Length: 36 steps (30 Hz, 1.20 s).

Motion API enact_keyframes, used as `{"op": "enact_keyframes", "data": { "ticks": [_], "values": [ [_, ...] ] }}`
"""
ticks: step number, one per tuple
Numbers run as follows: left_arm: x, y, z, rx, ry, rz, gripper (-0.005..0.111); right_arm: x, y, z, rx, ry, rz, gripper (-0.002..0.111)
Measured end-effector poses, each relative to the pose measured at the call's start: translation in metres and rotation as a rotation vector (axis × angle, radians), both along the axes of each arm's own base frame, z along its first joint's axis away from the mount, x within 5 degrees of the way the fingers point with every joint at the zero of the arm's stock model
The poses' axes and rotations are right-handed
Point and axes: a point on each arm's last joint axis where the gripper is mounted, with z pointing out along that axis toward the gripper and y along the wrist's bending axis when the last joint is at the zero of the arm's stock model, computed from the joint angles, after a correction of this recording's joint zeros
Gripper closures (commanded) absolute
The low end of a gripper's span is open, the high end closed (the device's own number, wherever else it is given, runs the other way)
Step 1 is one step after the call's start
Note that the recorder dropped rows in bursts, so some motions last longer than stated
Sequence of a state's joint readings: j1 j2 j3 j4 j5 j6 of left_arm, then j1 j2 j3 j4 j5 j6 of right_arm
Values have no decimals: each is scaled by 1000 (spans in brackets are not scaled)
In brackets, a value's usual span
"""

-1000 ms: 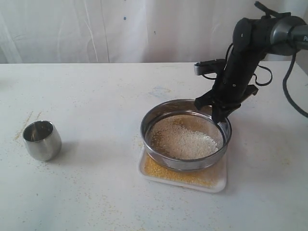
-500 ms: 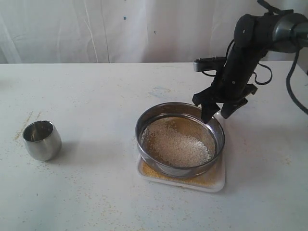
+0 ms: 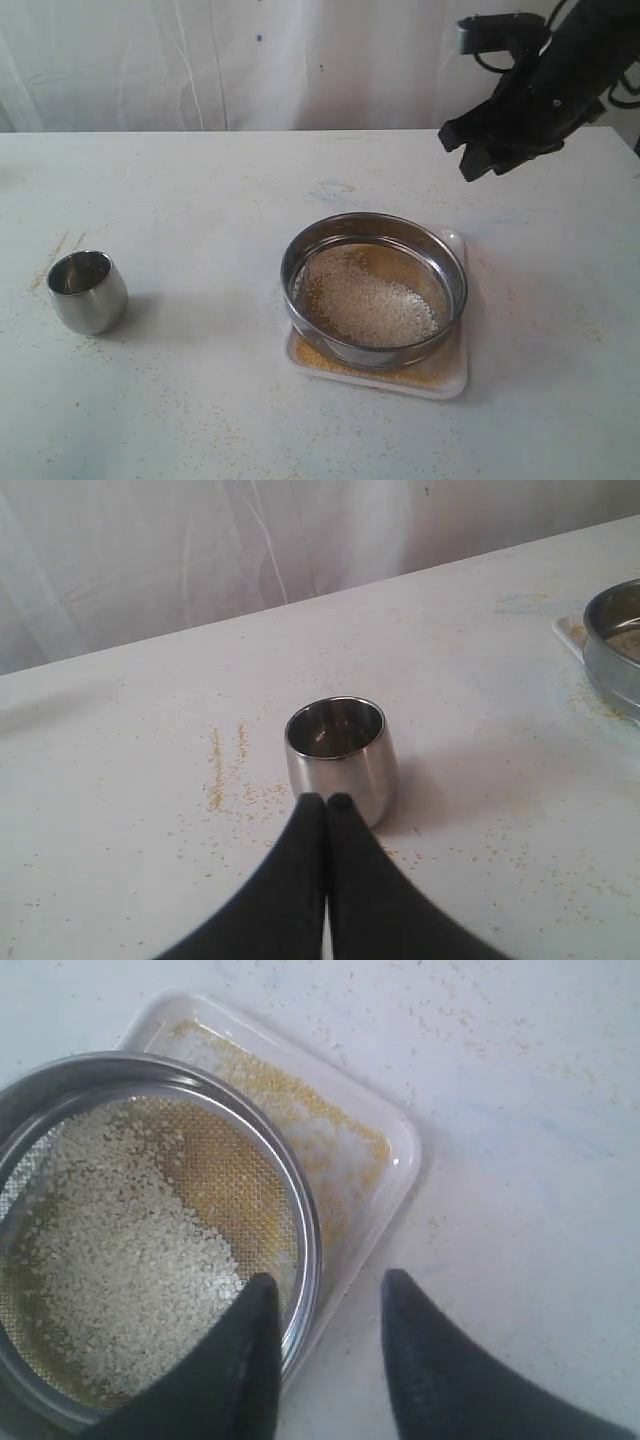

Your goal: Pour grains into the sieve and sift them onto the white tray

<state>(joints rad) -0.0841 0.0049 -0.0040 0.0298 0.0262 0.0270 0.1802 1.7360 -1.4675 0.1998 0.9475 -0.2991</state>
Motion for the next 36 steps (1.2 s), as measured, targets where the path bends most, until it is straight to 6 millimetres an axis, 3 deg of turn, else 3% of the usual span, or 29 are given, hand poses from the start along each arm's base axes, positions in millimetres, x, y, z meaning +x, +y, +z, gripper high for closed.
{"op": "enact_keyframes", "data": {
  "ticks": [3, 7, 15, 22, 30, 34, 36],
  "values": [
    [0, 0, 0, 0, 0, 0, 107, -23, -5, 5, 16, -91, -25, 108],
    [0, 0, 0, 0, 0, 0, 107, -53, -13, -7, 30, -208, -67, 108],
    [0, 0, 0, 0, 0, 0, 107, -108, -30, -57, 60, -382, -182, 108],
    [0, 0, 0, 0, 0, 0, 107, -134, -40, -78, 51, -469, -227, 108],
    [0, 0, 0, 0, 0, 0, 107, -162, -46, -78, 60, -516, -233, 108],
    [0, 0, 0, 0, 0, 0, 107, -186, -50, -62, 93, -619, -237, 108],
    [0, 0, 0, 0, 0, 0, 107, -205, -54, -45, 129, -734, -240, 108]
  ]
}}
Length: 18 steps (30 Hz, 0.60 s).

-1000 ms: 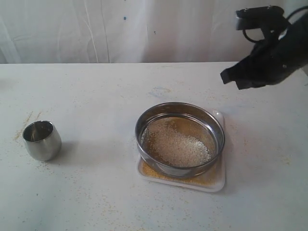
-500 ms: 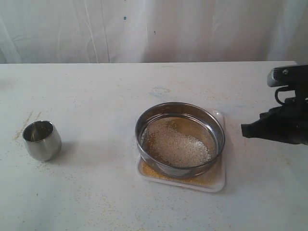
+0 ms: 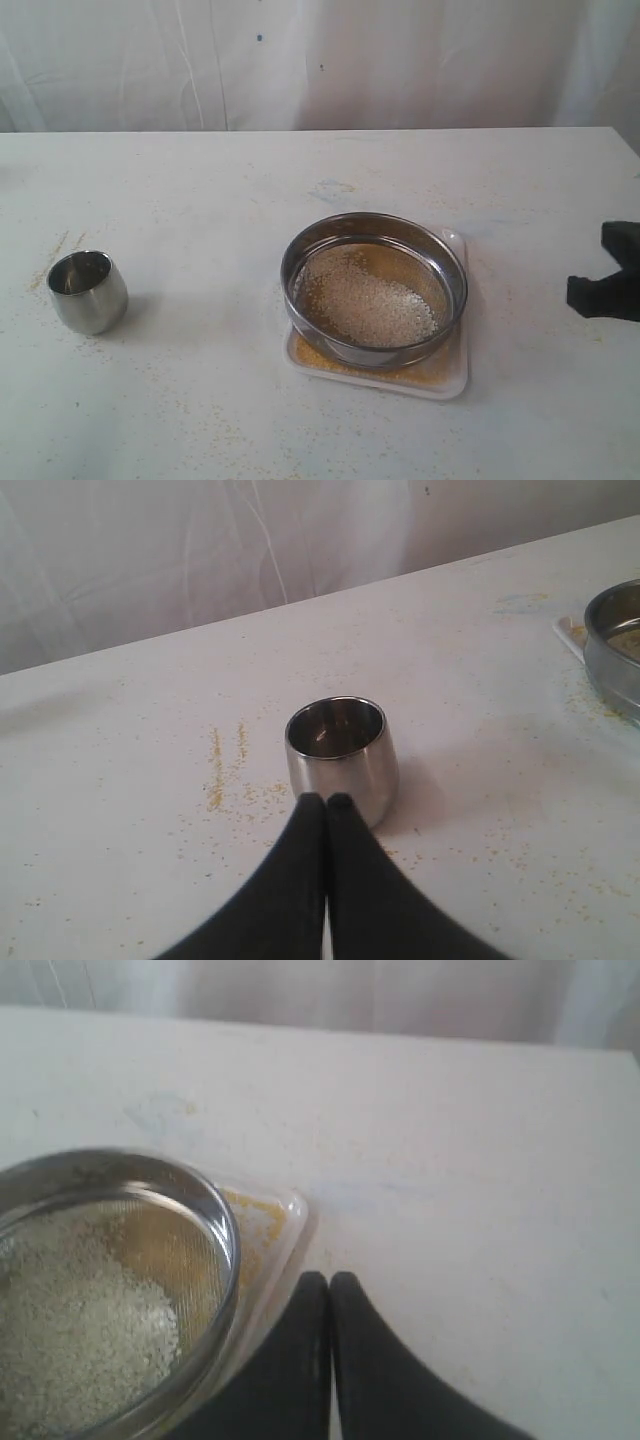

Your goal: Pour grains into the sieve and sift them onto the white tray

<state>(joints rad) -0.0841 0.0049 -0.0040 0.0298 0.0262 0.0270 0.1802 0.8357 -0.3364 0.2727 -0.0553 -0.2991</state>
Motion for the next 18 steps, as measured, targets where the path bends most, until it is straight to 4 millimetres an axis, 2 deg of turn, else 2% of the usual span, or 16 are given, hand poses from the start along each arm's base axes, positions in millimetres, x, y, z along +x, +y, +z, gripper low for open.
{"op": "enact_keyframes", "data": {
  "ticks": [6, 18],
  "values": [
    [0, 0, 0, 0, 0, 0, 107, -47, -9, 42, 51, -310, 1, 108],
    [0, 0, 0, 0, 0, 0, 107, -67, -14, 50, 61, -379, -13, 108]
  ]
}}
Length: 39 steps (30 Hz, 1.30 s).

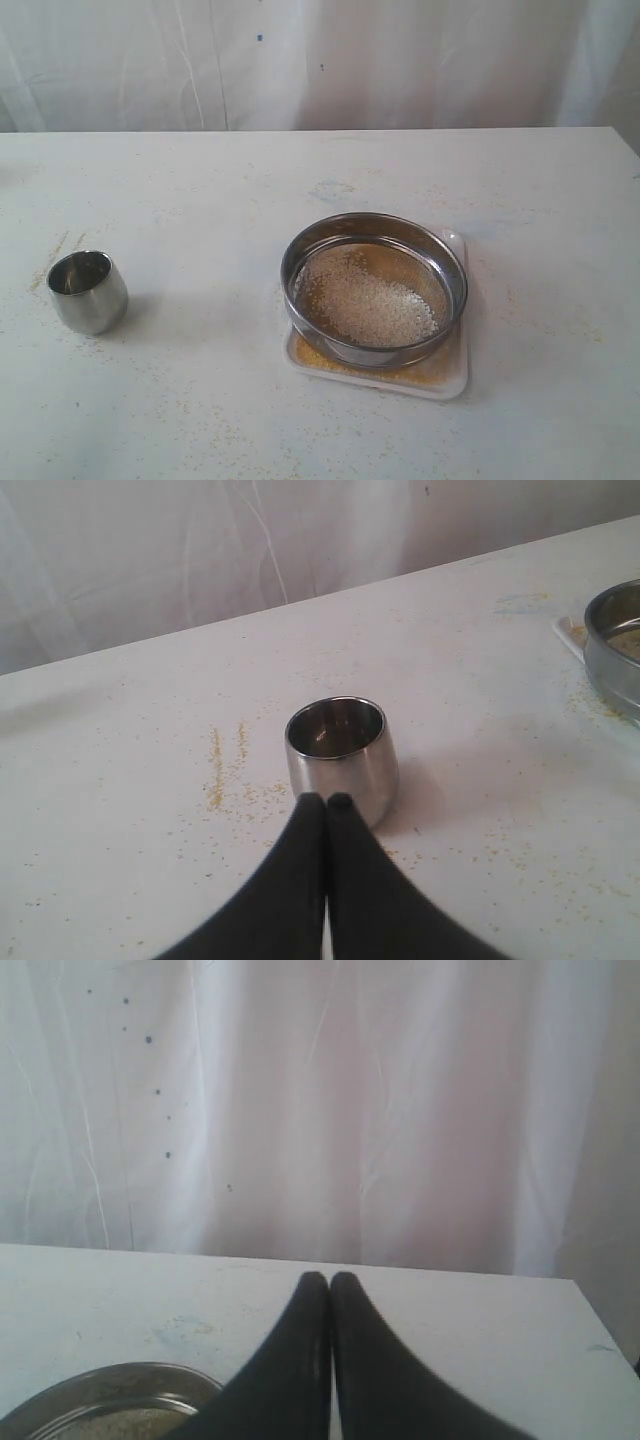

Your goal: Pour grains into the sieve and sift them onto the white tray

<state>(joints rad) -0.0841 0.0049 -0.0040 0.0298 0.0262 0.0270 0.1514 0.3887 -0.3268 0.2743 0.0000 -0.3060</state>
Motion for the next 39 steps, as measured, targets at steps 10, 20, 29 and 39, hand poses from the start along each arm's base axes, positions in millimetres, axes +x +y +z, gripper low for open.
{"op": "enact_keyframes", "data": {
  "ticks": [10, 20, 29, 39],
  "values": [
    [0, 0, 0, 0, 0, 0, 107, -35, -5, -45, -1, 129, -38, 108],
    [0, 0, 0, 0, 0, 0, 107, -40, -7, -88, 103, 165, -82, 108],
    [0, 0, 0, 0, 0, 0, 107, -38, -7, -105, 104, 217, -84, 108],
    [0, 0, 0, 0, 0, 0, 107, -38, -9, -107, 51, 222, -100, 108]
  ]
}}
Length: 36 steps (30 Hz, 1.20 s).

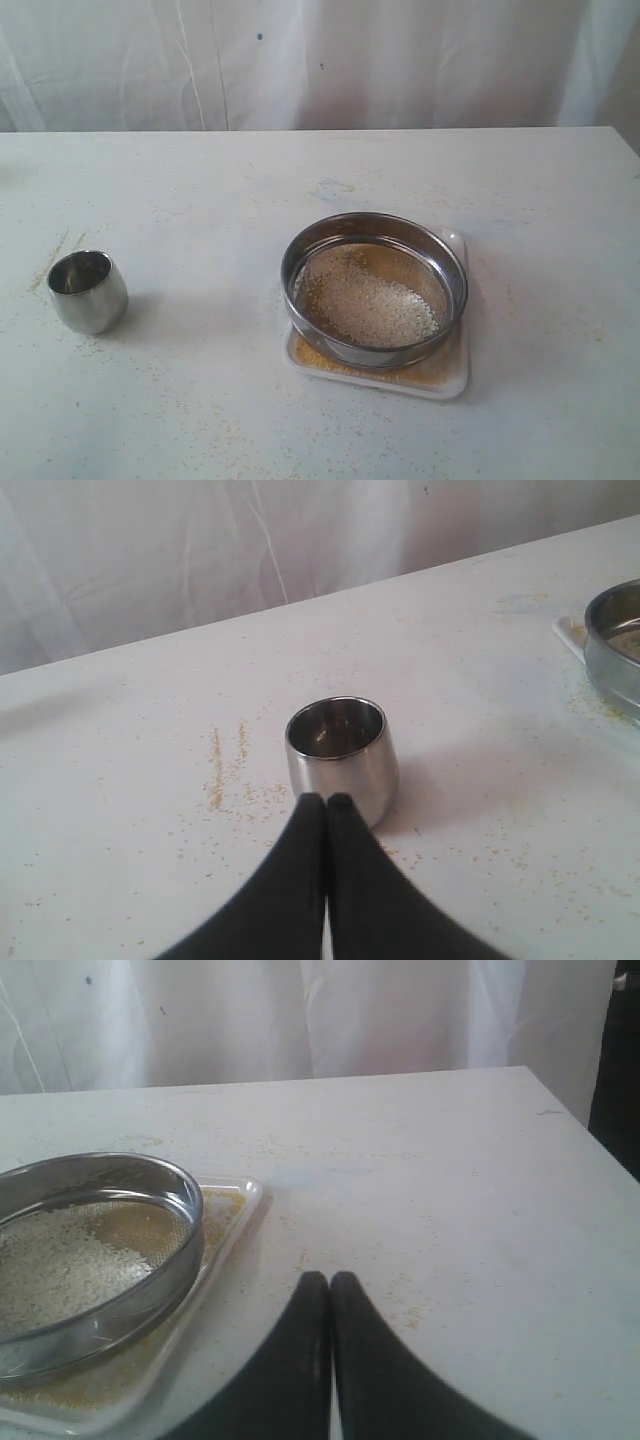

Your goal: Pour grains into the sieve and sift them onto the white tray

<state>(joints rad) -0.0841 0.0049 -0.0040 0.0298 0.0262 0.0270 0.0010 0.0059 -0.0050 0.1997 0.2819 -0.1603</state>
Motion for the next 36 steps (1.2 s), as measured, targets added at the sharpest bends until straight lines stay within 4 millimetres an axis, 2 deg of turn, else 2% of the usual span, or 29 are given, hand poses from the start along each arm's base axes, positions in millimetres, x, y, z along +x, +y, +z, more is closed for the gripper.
{"op": "enact_keyframes", "data": {
  "ticks": [36],
  "values": [
    [0, 0, 0, 0, 0, 0, 107, 0, -3, 0, 45, 7, -47, 108]
  ]
}}
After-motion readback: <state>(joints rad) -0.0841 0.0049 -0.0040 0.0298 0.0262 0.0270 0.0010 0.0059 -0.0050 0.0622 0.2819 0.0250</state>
